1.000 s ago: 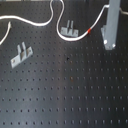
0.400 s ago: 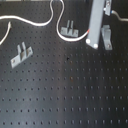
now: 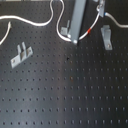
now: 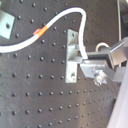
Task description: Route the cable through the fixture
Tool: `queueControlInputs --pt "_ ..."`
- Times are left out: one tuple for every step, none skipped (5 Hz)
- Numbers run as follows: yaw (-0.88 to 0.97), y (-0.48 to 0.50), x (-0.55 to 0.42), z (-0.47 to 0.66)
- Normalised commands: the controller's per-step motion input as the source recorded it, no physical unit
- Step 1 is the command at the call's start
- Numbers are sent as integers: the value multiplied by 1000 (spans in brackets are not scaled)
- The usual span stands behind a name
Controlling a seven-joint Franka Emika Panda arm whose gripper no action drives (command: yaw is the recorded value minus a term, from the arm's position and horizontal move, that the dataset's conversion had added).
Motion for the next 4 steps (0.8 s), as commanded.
queueControlInputs --pt "962 50 -59 196" --pt "986 0 -3 266" --pt "980 1 1 297" --pt "526 -208 79 289"
